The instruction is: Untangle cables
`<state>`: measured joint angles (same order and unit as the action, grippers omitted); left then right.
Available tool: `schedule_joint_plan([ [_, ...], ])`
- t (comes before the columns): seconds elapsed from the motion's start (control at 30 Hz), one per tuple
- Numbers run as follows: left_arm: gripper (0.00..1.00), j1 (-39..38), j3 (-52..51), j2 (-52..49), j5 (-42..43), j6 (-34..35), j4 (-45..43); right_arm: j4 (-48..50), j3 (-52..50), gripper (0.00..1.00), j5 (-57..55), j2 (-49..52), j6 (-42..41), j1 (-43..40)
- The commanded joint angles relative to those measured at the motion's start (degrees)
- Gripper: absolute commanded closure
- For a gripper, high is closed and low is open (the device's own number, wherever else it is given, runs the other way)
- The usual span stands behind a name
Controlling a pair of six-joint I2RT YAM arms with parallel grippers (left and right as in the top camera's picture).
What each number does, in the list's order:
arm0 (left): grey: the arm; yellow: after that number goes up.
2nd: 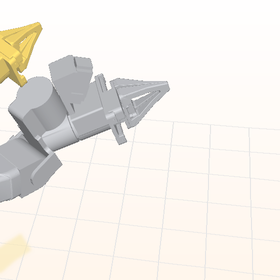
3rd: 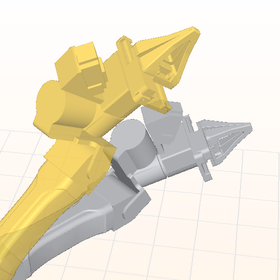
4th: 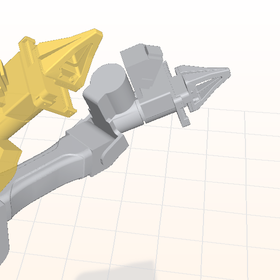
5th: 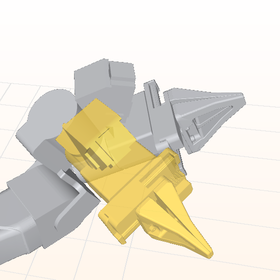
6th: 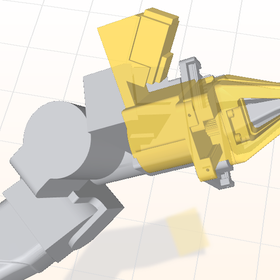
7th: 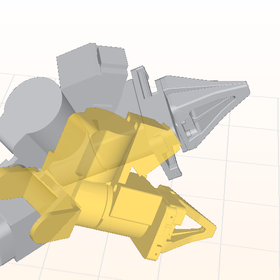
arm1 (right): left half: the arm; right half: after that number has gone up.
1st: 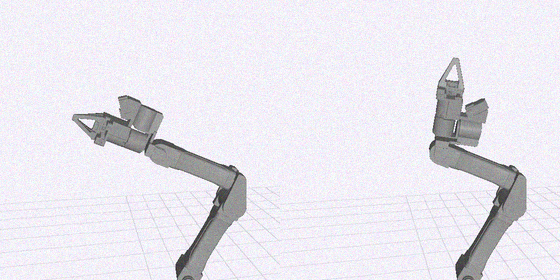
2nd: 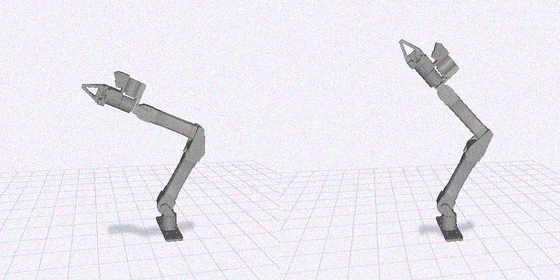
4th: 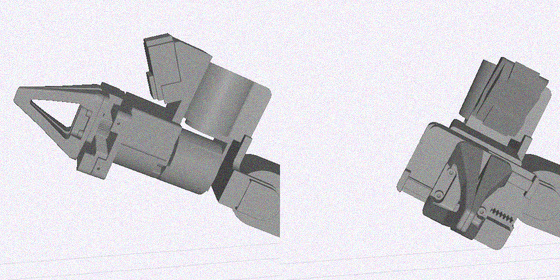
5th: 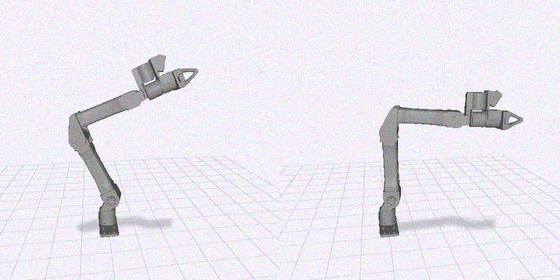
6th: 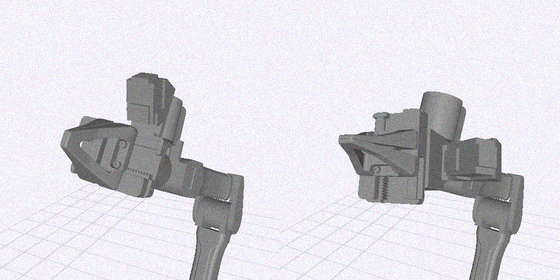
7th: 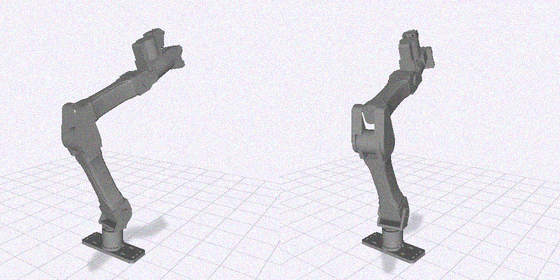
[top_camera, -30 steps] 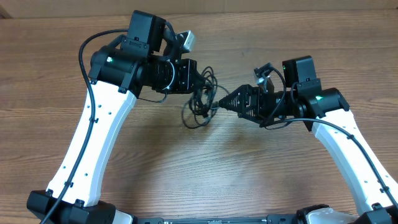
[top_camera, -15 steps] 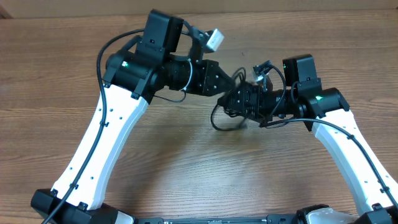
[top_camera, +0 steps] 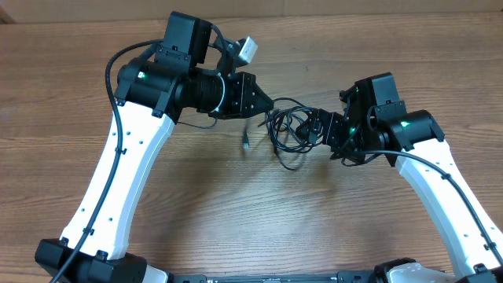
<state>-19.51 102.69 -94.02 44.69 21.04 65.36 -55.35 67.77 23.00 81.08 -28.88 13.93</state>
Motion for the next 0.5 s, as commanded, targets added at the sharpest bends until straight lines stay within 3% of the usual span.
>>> schedule_joint_plan([
  [0.0,0.96,0.6,1.7,1.5,-11.4,0.0,1.5,2.4,-0.7,0.0,1.3,0.7,-1.5,-0.5],
  [0.1,0.96,0.6,1.7,1.5,-18.3,0.1,3.5,5.9,-0.7,0.02,9.1,0.7,-1.5,-0.5],
  [0.2,0.96,0.6,1.7,1.5,-23.5,0.5,4.8,7.6,-0.7,0.14,11.4,0.7,-1.8,-0.5],
  [0.4,0.96,0.7,1.7,1.5,-40.1,5.3,8.5,5.3,-0.7,0.2,-1.3,0.7,-2.9,-0.5],
  [0.47,0.96,0.7,1.7,1.5,-40.4,6.1,9.0,4.0,-0.7,0.19,-3.6,0.7,-2.8,-0.5],
])
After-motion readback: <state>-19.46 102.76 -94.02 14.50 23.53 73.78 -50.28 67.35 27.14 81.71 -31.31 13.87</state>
